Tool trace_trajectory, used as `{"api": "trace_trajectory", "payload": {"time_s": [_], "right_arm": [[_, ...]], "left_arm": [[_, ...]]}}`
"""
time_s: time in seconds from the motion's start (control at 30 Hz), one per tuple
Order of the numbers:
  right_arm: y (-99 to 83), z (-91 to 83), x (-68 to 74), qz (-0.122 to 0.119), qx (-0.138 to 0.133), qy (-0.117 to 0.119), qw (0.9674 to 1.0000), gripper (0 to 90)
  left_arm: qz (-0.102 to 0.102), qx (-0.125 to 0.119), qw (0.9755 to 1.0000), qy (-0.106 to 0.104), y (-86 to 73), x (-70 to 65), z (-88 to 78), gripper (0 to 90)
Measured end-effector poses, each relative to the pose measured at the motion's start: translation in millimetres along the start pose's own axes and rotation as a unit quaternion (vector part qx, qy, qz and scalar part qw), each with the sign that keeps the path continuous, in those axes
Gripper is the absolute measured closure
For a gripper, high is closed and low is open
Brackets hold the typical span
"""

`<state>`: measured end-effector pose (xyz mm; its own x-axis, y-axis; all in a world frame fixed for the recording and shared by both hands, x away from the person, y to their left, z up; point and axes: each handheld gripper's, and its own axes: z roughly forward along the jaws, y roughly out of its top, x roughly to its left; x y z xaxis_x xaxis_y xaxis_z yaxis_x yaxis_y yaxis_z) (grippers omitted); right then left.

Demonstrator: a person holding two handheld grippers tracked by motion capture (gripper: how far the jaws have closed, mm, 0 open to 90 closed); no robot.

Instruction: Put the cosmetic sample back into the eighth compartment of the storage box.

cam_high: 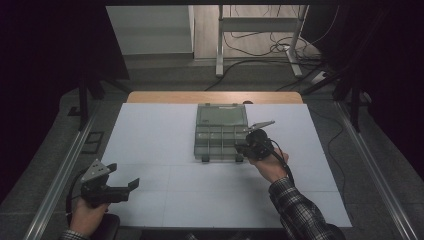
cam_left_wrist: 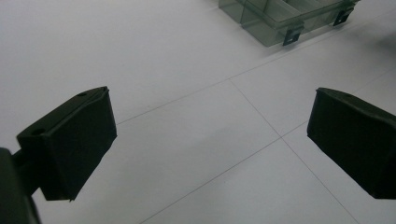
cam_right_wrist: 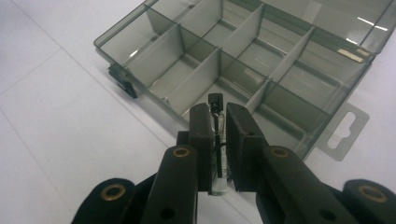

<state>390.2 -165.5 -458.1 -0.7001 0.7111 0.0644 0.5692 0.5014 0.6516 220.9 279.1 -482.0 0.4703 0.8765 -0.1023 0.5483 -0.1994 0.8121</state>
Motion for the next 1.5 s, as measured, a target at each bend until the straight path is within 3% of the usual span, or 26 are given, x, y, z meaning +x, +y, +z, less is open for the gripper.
{"api": "trace_trajectory", "payload": {"time_s": [0.87,1.5], "right_arm": [[7.6,17.4,-22.9,0.008,0.002,-0.029,0.9995,80.9],[3.0,31.2,-21.4,-0.003,0.028,-0.043,0.9987,79.4]], "left_arm": [[0.001,0.004,1.0000,0.000,0.6,-0.3,1.0,2.2],[0.004,0.005,1.0000,-0.002,0.7,-0.4,1.2,2.5]]}}
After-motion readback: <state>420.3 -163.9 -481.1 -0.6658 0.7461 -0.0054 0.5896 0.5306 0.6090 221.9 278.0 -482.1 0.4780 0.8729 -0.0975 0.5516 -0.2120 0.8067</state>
